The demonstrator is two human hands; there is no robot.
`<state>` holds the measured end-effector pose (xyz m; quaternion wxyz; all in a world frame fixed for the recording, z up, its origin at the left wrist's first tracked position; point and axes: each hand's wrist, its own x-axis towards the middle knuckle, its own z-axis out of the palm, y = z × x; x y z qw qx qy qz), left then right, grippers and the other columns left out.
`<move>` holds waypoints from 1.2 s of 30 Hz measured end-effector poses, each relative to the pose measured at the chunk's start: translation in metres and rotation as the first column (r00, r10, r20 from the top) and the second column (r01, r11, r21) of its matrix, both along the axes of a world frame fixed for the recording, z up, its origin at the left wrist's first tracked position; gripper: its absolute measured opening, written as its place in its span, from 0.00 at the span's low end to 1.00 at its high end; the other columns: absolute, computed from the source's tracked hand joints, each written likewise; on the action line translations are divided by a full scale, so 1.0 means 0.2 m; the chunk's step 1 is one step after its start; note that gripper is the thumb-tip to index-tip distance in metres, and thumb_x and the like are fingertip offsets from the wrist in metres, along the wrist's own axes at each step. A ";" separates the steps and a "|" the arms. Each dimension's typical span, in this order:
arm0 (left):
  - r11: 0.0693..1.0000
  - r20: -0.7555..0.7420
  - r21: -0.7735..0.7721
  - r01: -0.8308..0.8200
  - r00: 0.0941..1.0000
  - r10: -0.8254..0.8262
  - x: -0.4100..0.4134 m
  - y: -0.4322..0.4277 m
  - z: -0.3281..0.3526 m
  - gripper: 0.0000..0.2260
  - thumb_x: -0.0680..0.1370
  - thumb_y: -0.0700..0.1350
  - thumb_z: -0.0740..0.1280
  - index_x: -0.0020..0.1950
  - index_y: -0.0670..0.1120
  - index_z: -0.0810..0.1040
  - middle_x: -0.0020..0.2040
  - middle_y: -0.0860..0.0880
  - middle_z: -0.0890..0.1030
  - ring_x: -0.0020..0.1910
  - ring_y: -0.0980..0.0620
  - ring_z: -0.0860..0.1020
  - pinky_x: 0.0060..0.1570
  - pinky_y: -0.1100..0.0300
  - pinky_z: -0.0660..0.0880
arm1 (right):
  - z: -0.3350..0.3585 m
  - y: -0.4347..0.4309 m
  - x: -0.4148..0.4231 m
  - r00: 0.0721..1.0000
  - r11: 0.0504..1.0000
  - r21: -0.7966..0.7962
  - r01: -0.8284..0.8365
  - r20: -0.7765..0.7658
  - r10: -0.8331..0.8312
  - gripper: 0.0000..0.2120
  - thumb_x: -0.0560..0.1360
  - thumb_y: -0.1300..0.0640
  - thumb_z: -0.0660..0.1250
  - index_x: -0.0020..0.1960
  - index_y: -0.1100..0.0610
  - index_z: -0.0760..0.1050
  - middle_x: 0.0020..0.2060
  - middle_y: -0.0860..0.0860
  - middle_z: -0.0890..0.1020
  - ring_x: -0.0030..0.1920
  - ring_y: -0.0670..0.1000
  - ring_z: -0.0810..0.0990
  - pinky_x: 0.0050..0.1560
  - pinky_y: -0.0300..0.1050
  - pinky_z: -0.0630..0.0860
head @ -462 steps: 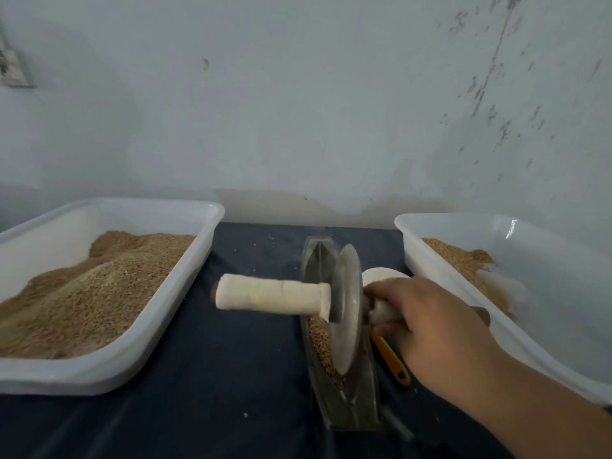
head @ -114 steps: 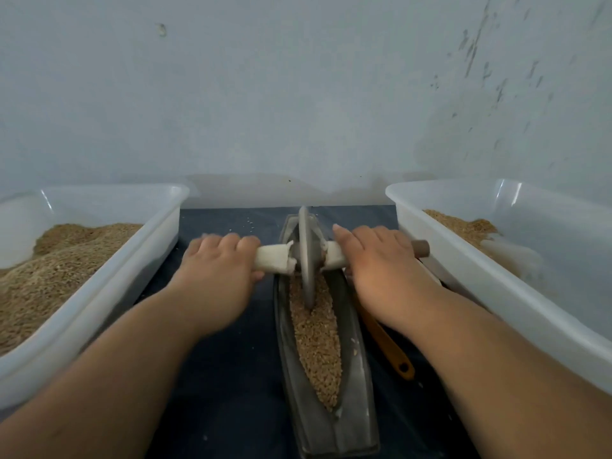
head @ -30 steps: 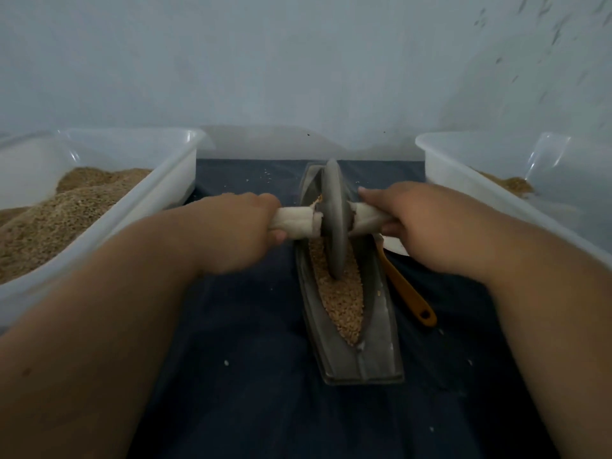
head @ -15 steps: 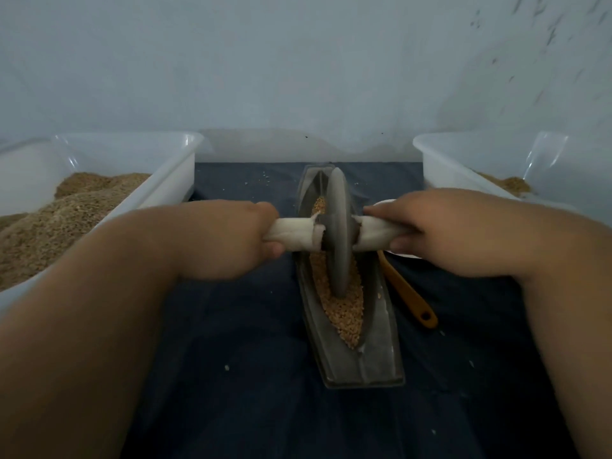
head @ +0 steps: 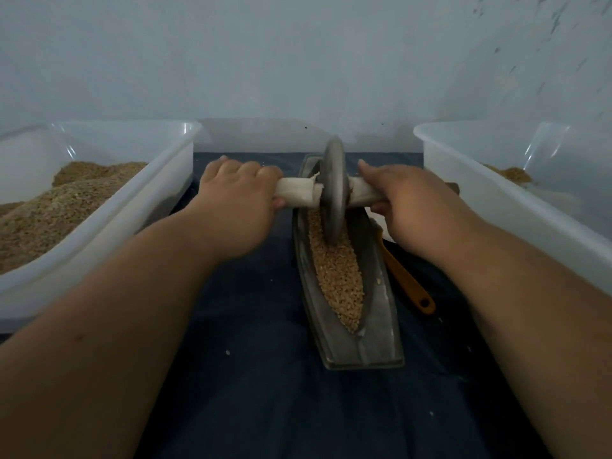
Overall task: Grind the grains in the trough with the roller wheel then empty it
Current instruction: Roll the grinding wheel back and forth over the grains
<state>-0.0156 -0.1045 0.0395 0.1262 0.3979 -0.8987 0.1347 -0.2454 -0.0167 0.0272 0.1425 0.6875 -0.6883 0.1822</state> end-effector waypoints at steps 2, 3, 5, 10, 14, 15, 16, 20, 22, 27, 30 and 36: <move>0.999 -0.018 -0.035 0.015 1.000 -0.015 -0.01 0.00 -0.01 0.18 0.81 0.53 0.57 0.68 0.47 0.69 0.60 0.44 0.75 0.59 0.41 0.71 0.68 0.46 0.60 | 0.00 -0.01 -0.01 0.999 0.999 0.011 0.030 0.017 -0.030 0.32 0.77 0.62 0.66 0.77 0.49 0.60 0.67 0.54 0.75 0.65 0.57 0.72 0.62 0.51 0.68; 0.999 -0.023 -0.026 0.027 0.999 -0.028 0.00 0.00 -0.01 0.17 0.81 0.53 0.57 0.68 0.47 0.69 0.60 0.44 0.75 0.59 0.41 0.72 0.66 0.46 0.63 | 0.00 0.00 0.00 0.999 0.999 0.030 0.038 0.006 -0.038 0.32 0.77 0.62 0.66 0.77 0.49 0.60 0.66 0.54 0.75 0.64 0.57 0.73 0.61 0.50 0.69; 0.997 -0.025 0.034 0.066 0.998 -0.065 0.02 0.00 0.01 0.15 0.81 0.54 0.58 0.64 0.48 0.70 0.57 0.45 0.76 0.55 0.42 0.73 0.59 0.48 0.68 | 0.03 0.03 0.01 0.999 0.997 0.071 0.034 -0.039 -0.031 0.32 0.76 0.61 0.67 0.77 0.48 0.60 0.63 0.54 0.76 0.61 0.57 0.74 0.59 0.51 0.72; 0.935 0.181 0.345 0.081 0.972 -0.151 0.10 0.04 0.11 0.11 0.79 0.58 0.58 0.55 0.53 0.70 0.46 0.53 0.76 0.42 0.55 0.75 0.45 0.55 0.73 | 0.18 0.19 0.02 0.991 0.937 0.342 -0.067 -0.084 0.102 0.16 0.77 0.53 0.65 0.64 0.43 0.72 0.46 0.45 0.78 0.46 0.47 0.76 0.49 0.50 0.75; 0.908 0.242 0.409 0.088 0.949 -0.202 0.13 0.10 0.17 0.10 0.75 0.62 0.55 0.45 0.57 0.67 0.42 0.55 0.74 0.40 0.57 0.74 0.38 0.61 0.68 | 0.26 0.27 0.03 0.992 0.867 0.497 -0.046 -0.079 0.098 0.20 0.76 0.46 0.64 0.67 0.37 0.68 0.49 0.41 0.78 0.49 0.43 0.75 0.45 0.39 0.68; 0.912 0.243 0.400 0.093 0.949 -0.203 0.13 0.11 0.17 0.10 0.75 0.62 0.55 0.45 0.57 0.66 0.41 0.55 0.74 0.39 0.57 0.74 0.37 0.62 0.67 | 0.26 0.27 0.03 0.993 0.863 0.502 -0.049 -0.070 0.097 0.20 0.76 0.46 0.64 0.67 0.37 0.68 0.50 0.41 0.78 0.49 0.43 0.75 0.45 0.39 0.68; 0.916 0.236 0.390 0.097 0.951 -0.201 0.13 0.11 0.17 0.10 0.76 0.61 0.56 0.45 0.56 0.67 0.41 0.55 0.74 0.39 0.57 0.73 0.36 0.62 0.66 | 0.26 0.27 0.03 0.994 0.864 0.499 -0.065 -0.048 0.103 0.20 0.77 0.48 0.64 0.67 0.37 0.68 0.50 0.41 0.79 0.48 0.42 0.75 0.45 0.39 0.68; 0.932 0.165 0.354 0.080 0.975 -0.147 0.09 0.07 0.11 0.11 0.80 0.57 0.58 0.54 0.52 0.70 0.45 0.52 0.76 0.41 0.55 0.74 0.40 0.57 0.71 | 0.18 0.18 0.03 0.996 0.913 0.403 -0.071 -0.025 0.088 0.23 0.79 0.58 0.64 0.70 0.39 0.67 0.52 0.47 0.80 0.48 0.46 0.77 0.49 0.44 0.73; 0.954 0.092 0.292 0.073 0.990 -0.104 0.07 0.04 0.06 0.11 0.81 0.55 0.58 0.55 0.49 0.69 0.48 0.49 0.76 0.42 0.52 0.74 0.41 0.54 0.68 | 0.12 0.11 0.04 1.000 0.954 0.299 0.025 -0.020 -0.020 0.33 0.77 0.64 0.64 0.76 0.42 0.59 0.57 0.50 0.78 0.51 0.50 0.77 0.50 0.44 0.72; 0.999 0.032 0.018 0.040 0.999 -0.040 0.02 0.01 0.00 0.15 0.81 0.53 0.58 0.63 0.46 0.68 0.57 0.44 0.74 0.53 0.43 0.73 0.50 0.49 0.68 | 0.03 0.03 0.04 0.996 0.996 0.021 0.085 -0.038 -0.084 0.34 0.76 0.64 0.66 0.77 0.45 0.60 0.67 0.53 0.75 0.63 0.57 0.74 0.57 0.49 0.70; 0.997 0.042 0.027 0.075 0.996 -0.076 0.02 0.02 0.02 0.15 0.81 0.54 0.58 0.63 0.46 0.68 0.57 0.45 0.74 0.53 0.44 0.73 0.49 0.50 0.67 | 0.05 0.06 0.00 0.995 0.994 0.083 0.070 -0.078 -0.064 0.30 0.77 0.57 0.67 0.75 0.42 0.62 0.63 0.54 0.77 0.60 0.58 0.76 0.54 0.50 0.72; 0.914 0.175 0.395 0.097 0.968 -0.178 0.10 0.08 0.14 0.11 0.80 0.58 0.59 0.55 0.52 0.69 0.46 0.53 0.75 0.41 0.56 0.74 0.41 0.58 0.70 | 0.22 0.21 -0.03 0.992 0.912 0.409 -0.024 -0.106 0.074 0.25 0.74 0.45 0.66 0.68 0.29 0.64 0.47 0.35 0.74 0.47 0.41 0.72 0.42 0.40 0.66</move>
